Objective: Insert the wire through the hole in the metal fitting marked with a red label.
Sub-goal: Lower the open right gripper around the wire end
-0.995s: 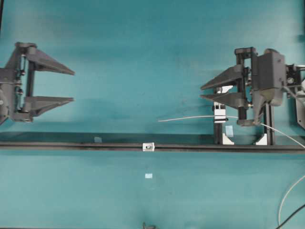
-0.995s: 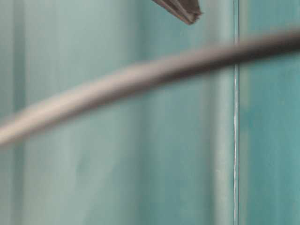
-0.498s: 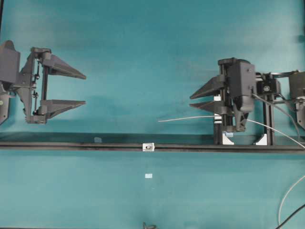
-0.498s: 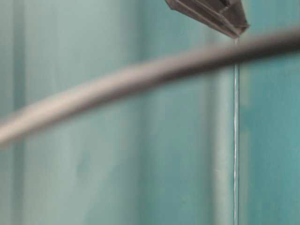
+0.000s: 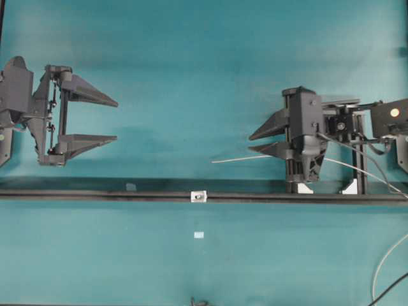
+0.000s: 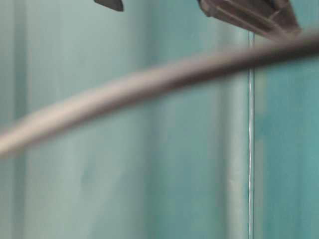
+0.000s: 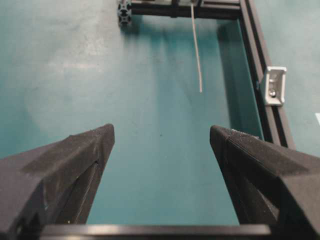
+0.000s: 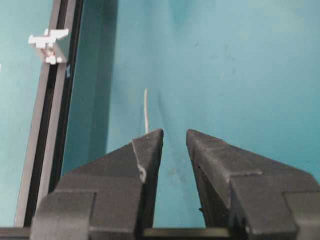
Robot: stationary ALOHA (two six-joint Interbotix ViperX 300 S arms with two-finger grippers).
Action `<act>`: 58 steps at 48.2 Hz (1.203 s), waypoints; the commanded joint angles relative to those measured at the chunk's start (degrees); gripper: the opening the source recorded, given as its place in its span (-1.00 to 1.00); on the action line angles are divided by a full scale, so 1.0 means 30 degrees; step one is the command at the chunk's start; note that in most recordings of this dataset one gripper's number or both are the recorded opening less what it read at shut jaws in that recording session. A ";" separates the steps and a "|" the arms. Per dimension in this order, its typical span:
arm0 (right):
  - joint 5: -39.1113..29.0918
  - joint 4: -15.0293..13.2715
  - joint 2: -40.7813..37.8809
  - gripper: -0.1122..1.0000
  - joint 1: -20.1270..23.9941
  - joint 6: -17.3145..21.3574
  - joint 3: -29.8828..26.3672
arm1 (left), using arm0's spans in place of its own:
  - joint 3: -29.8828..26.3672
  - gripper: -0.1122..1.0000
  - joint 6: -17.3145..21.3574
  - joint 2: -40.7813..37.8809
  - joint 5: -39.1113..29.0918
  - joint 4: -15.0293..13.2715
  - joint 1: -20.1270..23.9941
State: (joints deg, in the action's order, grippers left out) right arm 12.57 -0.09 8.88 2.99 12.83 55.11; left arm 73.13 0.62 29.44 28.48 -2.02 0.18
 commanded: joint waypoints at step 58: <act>0.0059 0.0059 -0.3193 0.47 0.0469 0.2373 -0.1934 | -0.0176 0.11 0.0029 0.0029 0.0176 -0.0029 0.0205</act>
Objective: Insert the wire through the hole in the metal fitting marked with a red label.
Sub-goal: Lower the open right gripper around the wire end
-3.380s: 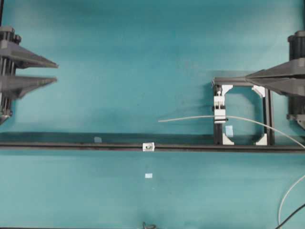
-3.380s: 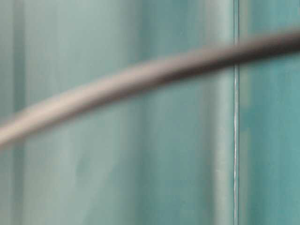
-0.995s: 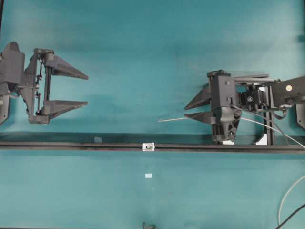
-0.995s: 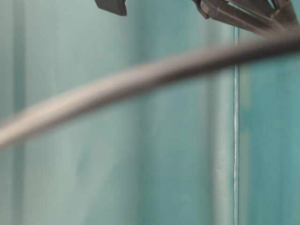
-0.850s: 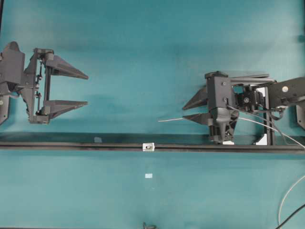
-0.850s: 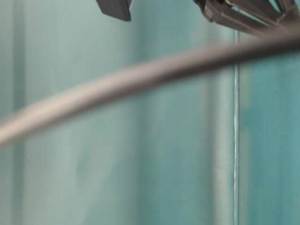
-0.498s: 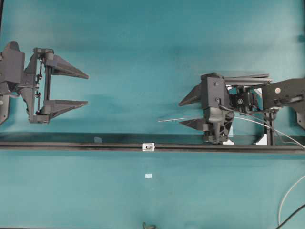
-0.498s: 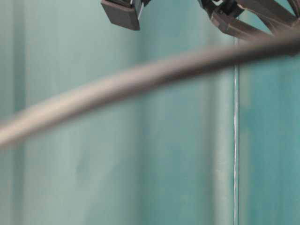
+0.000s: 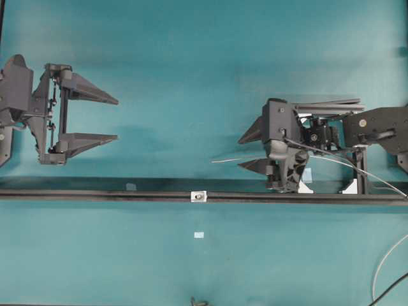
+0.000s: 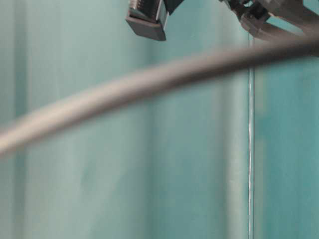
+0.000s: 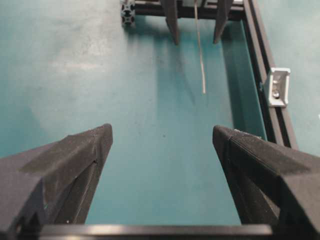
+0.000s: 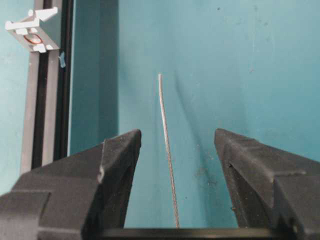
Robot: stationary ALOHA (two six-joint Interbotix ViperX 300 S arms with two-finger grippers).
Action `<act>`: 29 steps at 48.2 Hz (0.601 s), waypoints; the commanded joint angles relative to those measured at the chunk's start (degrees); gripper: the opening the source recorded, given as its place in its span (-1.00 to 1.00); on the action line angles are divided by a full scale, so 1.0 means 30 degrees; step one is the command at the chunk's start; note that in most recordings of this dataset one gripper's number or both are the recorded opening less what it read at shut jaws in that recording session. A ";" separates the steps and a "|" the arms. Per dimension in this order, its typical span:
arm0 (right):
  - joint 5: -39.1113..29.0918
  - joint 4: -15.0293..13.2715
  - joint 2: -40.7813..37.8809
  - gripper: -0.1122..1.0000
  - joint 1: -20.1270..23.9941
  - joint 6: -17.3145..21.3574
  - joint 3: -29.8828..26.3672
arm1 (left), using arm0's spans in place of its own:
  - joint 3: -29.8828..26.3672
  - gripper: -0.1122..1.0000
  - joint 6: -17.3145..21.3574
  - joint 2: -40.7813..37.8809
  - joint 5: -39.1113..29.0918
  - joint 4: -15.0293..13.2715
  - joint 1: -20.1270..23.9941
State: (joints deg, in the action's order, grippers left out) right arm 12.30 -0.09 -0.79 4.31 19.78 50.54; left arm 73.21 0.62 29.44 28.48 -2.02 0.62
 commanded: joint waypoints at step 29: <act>0.0234 0.0059 -0.0352 0.19 0.0029 0.0059 -0.0146 | -0.0088 0.11 0.0000 0.0029 0.0205 -0.0029 0.0088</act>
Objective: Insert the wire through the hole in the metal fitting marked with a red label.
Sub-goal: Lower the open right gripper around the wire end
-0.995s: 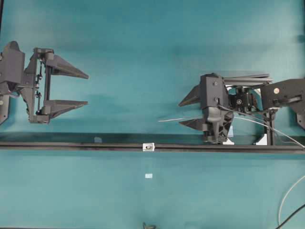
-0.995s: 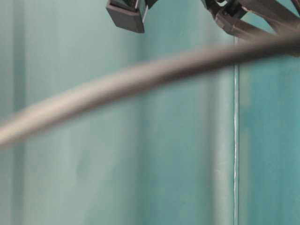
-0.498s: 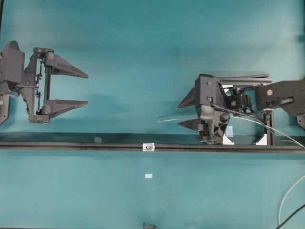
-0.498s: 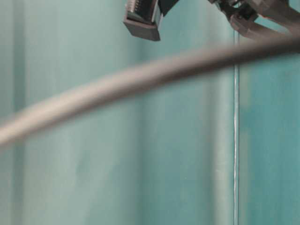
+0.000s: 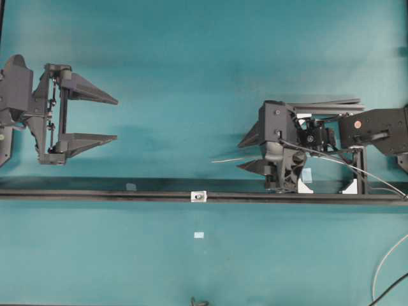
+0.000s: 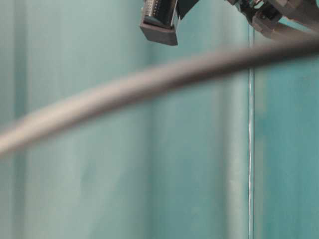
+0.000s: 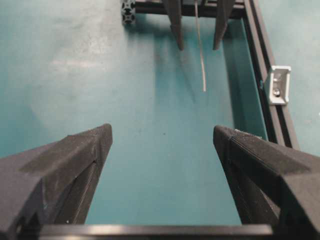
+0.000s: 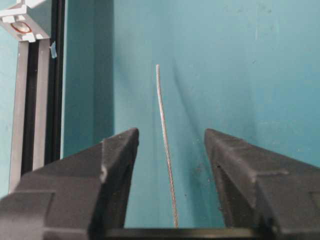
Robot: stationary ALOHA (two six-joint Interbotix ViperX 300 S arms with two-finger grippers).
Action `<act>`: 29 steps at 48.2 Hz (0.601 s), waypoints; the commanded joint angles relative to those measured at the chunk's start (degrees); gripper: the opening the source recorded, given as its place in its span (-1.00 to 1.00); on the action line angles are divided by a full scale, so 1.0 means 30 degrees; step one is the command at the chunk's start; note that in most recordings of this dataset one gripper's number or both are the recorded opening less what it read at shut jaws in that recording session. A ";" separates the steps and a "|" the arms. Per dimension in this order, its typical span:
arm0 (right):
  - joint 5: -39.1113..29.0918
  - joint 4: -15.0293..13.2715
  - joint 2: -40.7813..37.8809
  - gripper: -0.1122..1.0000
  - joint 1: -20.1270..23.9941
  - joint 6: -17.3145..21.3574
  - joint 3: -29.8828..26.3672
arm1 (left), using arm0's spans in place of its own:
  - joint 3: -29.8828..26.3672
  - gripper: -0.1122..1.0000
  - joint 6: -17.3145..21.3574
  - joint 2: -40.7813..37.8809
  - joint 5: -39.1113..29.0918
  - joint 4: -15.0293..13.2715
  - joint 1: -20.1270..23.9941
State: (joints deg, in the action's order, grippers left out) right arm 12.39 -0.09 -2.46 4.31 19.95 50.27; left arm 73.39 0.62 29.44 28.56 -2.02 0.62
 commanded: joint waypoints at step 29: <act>0.2168 0.0059 0.0205 0.05 0.0029 -0.0029 0.0908 | -0.0381 0.11 0.0000 0.0029 0.0146 -0.0029 0.0146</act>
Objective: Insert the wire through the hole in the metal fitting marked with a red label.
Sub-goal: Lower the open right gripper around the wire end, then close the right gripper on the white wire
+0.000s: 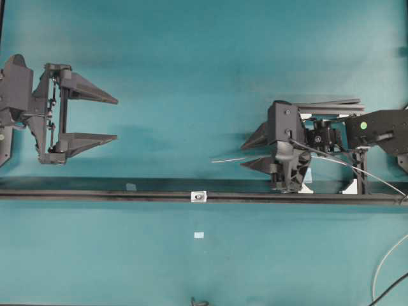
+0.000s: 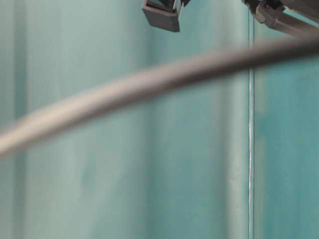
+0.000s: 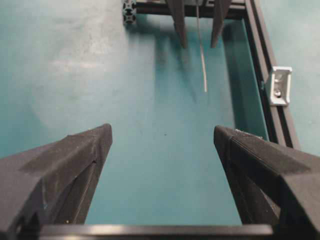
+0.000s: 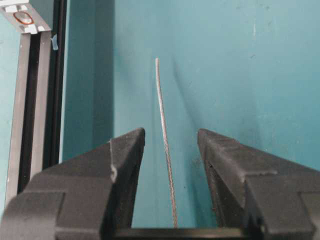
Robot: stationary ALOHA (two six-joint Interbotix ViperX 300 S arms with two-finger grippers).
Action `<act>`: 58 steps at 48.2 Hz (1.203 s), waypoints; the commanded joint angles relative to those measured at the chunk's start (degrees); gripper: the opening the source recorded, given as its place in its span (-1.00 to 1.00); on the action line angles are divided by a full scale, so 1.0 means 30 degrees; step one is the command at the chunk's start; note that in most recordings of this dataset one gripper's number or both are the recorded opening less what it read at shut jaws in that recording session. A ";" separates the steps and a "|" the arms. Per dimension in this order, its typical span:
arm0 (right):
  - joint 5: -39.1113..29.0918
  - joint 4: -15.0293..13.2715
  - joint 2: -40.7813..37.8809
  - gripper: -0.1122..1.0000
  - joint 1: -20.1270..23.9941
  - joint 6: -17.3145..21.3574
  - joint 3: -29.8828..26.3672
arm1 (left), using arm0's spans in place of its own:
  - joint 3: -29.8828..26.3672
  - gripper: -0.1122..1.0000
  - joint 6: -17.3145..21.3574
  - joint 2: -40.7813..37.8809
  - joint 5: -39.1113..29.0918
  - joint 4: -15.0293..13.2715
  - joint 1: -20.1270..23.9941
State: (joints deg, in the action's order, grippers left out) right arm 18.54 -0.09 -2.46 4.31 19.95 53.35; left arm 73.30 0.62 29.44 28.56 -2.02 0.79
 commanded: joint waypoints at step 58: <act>-0.2578 -0.0352 0.3252 -0.82 -0.0879 -0.1494 -0.0469 | -0.0469 0.12 0.0000 0.0410 0.0088 -0.0029 0.0820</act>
State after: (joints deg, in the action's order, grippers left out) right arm 11.51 -0.79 4.13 2.29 15.73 52.73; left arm 73.21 0.62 30.06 28.56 -2.02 2.64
